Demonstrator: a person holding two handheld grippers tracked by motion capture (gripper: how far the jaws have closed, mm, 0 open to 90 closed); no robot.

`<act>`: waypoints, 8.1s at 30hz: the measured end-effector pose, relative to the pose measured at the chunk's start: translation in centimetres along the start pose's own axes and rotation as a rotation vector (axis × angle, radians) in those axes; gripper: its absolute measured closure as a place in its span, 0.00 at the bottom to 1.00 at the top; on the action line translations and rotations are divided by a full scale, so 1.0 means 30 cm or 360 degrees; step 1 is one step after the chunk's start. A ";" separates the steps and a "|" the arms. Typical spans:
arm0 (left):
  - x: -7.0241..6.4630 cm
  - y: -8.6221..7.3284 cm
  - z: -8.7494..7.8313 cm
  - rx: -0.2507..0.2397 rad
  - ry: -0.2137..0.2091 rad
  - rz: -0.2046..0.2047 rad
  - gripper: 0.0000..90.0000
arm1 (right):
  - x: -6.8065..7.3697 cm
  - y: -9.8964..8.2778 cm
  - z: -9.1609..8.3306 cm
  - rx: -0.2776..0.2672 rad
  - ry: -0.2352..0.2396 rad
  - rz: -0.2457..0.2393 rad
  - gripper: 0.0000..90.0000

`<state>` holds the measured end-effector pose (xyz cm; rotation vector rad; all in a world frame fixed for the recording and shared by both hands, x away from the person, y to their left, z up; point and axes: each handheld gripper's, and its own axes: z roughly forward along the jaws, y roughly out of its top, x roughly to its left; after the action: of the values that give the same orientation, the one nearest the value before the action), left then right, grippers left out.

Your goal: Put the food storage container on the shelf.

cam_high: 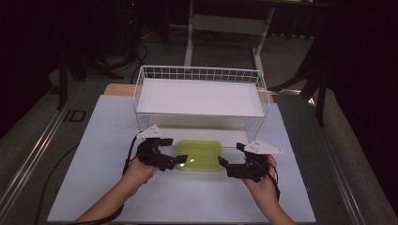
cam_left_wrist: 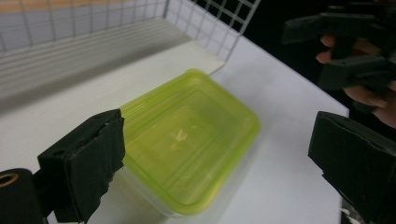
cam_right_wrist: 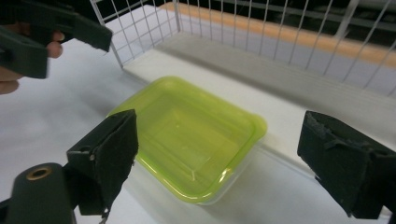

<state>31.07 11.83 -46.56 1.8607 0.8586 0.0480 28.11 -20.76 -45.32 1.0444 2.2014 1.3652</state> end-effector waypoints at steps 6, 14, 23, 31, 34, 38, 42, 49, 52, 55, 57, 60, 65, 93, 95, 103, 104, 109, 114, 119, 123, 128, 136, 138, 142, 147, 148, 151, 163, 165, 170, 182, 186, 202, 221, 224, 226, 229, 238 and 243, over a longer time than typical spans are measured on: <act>0.032 -0.003 0.044 0.0048 0.0066 -0.0113 0.09 | -0.036 -0.023 0.056 0.0114 0.0024 0.0291 0.15; 0.085 -0.034 0.095 0.0164 0.0194 -0.0360 0.24 | -0.092 -0.040 0.130 0.0282 0.0007 0.0625 0.18; 0.121 -0.055 0.127 0.0236 0.0202 -0.0545 0.47 | -0.129 -0.080 0.199 0.0451 0.0051 0.0901 0.42; 0.127 -0.071 0.145 0.0285 0.0160 -0.0590 0.65 | -0.121 -0.077 0.214 0.0514 0.0052 0.0869 0.76; 0.124 -0.073 0.139 0.0302 0.0190 -0.0540 0.76 | -0.116 -0.076 0.210 0.0509 0.0033 0.0848 0.78; 0.109 -0.076 0.127 0.0295 0.0192 -0.0525 0.79 | -0.106 -0.075 0.198 0.0501 0.0027 0.0830 0.82; 0.096 -0.085 0.119 0.0267 0.0200 -0.0505 0.80 | -0.089 -0.075 0.187 0.0492 0.0001 0.0794 0.82; 0.071 -0.097 0.107 0.0233 0.0216 -0.0508 0.83 | -0.068 -0.072 0.173 0.0497 -0.0018 0.0759 0.84; 0.066 -0.109 0.100 0.0211 0.0202 -0.0509 0.84 | -0.060 -0.074 0.166 0.0494 -0.0023 0.0752 0.85; 0.050 -0.108 0.096 0.0222 0.0229 -0.0485 0.85 | -0.053 -0.076 0.161 0.0488 -0.0028 0.0738 0.85; 0.046 -0.107 0.094 0.0231 0.0227 -0.0503 0.85 | -0.050 -0.077 0.158 0.0484 -0.0032 0.0741 0.86; 0.019 -0.106 0.088 0.0230 0.0281 -0.0460 0.88 | -0.044 -0.078 0.150 0.0477 -0.0032 0.0758 0.88; 0.010 -0.096 0.076 0.0216 0.0290 -0.0457 0.89 | -0.044 -0.085 0.150 0.0453 -0.0020 0.0755 0.88; 0.103 0.007 0.121 -0.0143 0.0384 -0.0363 0.89 | -0.129 0.053 0.228 0.0226 -0.0154 0.0708 0.88; 0.116 -0.006 0.137 -0.0148 0.0393 -0.0375 0.89 | -0.133 0.042 0.241 0.0245 -0.0176 0.0715 0.88; 0.163 -0.018 0.170 -0.0139 0.0375 -0.0397 0.89 | -0.142 0.037 0.276 0.0256 -0.0227 0.0669 0.88; 0.166 -0.017 0.171 -0.0140 0.0365 -0.0413 0.89 | -0.143 0.038 0.280 0.0254 -0.0235 0.0665 0.88; 0.169 -0.014 0.177 -0.0147 0.0369 -0.0417 0.89 | -0.149 0.037 0.287 0.0240 -0.0254 0.0662 0.88; 0.172 -0.021 0.187 -0.0200 0.0386 -0.0424 0.85 | -0.153 0.034 0.293 0.0213 -0.0242 0.0673 0.87; 0.174 -0.021 0.201 -0.0191 0.0422 -0.0397 0.77 | -0.152 0.033 0.302 0.0192 -0.0250 0.0670 0.83; 0.182 -0.027 0.210 -0.0204 0.0433 -0.0412 0.72 | -0.145 0.028 0.315 0.0195 -0.0296 0.0628 0.77; 0.185 -0.034 0.222 -0.0167 0.0423 -0.0404 0.68 | -0.152 0.020 0.324 0.0203 -0.0306 0.0637 0.68; 0.168 -0.030 0.202 -0.0166 0.0418 -0.0357 0.50 | -0.126 0.029 0.309 0.0150 -0.0357 0.0455 0.53; 0.165 -0.030 0.185 -0.0180 0.0398 -0.0337 0.47 | -0.117 0.035 0.299 0.0157 -0.0369 0.0406 0.51; 0.154 -0.037 0.146 -0.0236 0.0336 -0.0286 0.37 | -0.096 0.043 0.273 0.0131 -0.0354 0.0379 0.50; 0.138 -0.040 0.109 -0.0283 0.0292 -0.0224 0.26 | -0.050 0.051 0.237 0.0104 -0.0304 0.0345 0.50; 0.131 -0.041 0.106 -0.0274 0.0294 -0.0207 0.22 | -0.040 0.051 0.231 0.0098 -0.0289 0.0337 0.51; 0.111 -0.053 0.092 -0.0261 0.0309 -0.0161 0.16 | -0.006 0.045 0.222 0.0096 -0.0244 0.0316 0.55; 0.042 -0.120 0.020 -0.0207 0.0286 -0.0033 0.02 | 0.062 -0.006 0.289 0.0253 -0.0204 0.0303 0.83; 0.038 -0.136 0.012 -0.0207 0.0294 -0.0026 0.02 | 0.069 -0.015 0.306 0.0289 -0.0175 0.0300 0.94; 0.043 -0.178 0.012 -0.0218 0.0250 -0.0063 0.02 | 0.081 -0.028 0.359 0.0390 -0.0176 0.0247 1.00; 0.041 -0.191 0.009 -0.0245 0.0271 -0.0062 0.02 | 0.038 -0.017 0.437 0.0388 -0.0259 0.0289 1.00; 0.041 -0.188 0.007 -0.0254 0.0279 -0.0059 0.02 | 0.013 -0.013 0.455 0.0389 -0.0294 0.0306 1.00; 0.035 -0.198 0.015 -0.0236 0.0301 -0.0022 0.02 | -0.014 0.018 0.539 0.0338 -0.0317 0.0343 1.00; 0.041 -0.197 0.005 -0.0248 0.0309 -0.0014 0.02 | -0.019 0.041 0.571 0.0339 -0.0340 0.0379 0.98; 0.038 -0.196 0.006 -0.0253 0.0296 0.0019 0.02 | -0.008 0.042 0.554 0.0295 -0.0292 0.0356 0.95; 0.036 -0.195 0.007 -0.0253 0.0297 0.0030 0.02 | -0.001 0.042 0.543 0.0285 -0.0273 0.0373 0.94; 0.030 -0.192 0.008 -0.0251 0.0316 0.0066 0.02 | 0.019 0.035 0.525 0.0285 -0.0259 0.0333 0.92; 0.013 -0.158 0.000 -0.0311 0.0299 0.0145 0.02 | 0.057 0.036 0.420 0.0218 -0.0184 0.0268 0.63; 0.003 -0.137 0.004 -0.0286 0.0262 0.0169 0.02 | 0.054 0.042 0.371 0.0132 -0.0131 0.0219 0.37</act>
<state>29.00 12.63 -50.02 1.7487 0.8377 0.3381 34.47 -12.33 -49.36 1.2799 2.1774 1.2714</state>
